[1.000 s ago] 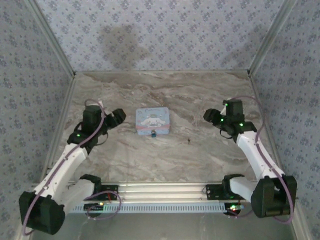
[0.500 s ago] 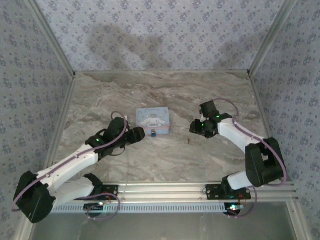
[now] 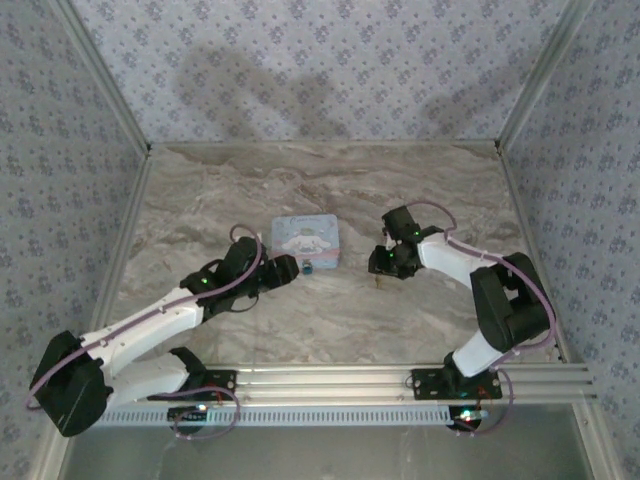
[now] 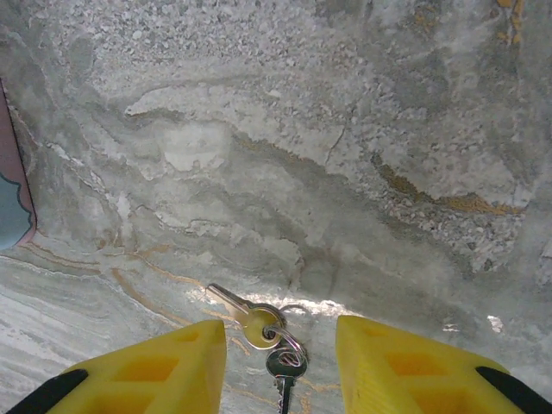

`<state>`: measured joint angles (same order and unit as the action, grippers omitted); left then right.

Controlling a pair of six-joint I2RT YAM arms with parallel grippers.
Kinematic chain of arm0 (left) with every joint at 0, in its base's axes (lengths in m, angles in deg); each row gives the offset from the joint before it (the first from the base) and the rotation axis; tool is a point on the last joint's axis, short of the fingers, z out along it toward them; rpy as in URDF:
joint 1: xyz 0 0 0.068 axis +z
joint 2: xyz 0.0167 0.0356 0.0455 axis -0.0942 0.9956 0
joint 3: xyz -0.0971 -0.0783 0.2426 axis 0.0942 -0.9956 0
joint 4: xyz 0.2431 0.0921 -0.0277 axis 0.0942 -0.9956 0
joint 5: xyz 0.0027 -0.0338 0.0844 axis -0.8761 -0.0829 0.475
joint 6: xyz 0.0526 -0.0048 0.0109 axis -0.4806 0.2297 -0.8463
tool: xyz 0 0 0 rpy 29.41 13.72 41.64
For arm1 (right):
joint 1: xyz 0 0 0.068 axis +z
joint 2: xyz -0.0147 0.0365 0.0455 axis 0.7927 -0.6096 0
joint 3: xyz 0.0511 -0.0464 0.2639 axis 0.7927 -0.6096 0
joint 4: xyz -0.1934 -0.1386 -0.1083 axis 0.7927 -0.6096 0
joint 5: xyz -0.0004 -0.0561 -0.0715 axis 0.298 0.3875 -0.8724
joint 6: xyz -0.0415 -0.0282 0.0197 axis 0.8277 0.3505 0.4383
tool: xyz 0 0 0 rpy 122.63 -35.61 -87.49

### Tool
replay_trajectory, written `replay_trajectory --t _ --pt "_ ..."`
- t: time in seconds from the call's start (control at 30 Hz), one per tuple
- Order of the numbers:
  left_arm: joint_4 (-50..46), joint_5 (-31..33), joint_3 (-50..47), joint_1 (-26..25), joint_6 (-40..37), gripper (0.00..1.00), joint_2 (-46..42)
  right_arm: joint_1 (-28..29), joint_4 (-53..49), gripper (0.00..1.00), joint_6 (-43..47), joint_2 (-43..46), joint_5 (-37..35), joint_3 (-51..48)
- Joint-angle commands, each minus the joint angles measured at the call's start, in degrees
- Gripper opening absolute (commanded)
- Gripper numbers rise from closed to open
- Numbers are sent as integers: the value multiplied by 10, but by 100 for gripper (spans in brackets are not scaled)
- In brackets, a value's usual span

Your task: Unlock a padlock with a key

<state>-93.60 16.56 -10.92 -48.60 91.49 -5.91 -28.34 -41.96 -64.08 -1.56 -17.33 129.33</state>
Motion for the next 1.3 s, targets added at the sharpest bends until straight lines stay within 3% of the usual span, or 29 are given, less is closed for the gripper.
replay_trajectory --t 0.0,0.43,0.77,1.27 --pt "11 7 -7 -3 14 70 -4 8 -3 40 10 -11 -7 16" --pt "16 6 -12 -3 21 71 -4 28 -12 37 11 -33 -29 13" --pt "25 7 -19 -4 26 71 -3 42 -16 28 18 -53 -48 17" --pt "27 17 -32 -4 30 72 -9 86 -7 1 13 -67 -84 6"
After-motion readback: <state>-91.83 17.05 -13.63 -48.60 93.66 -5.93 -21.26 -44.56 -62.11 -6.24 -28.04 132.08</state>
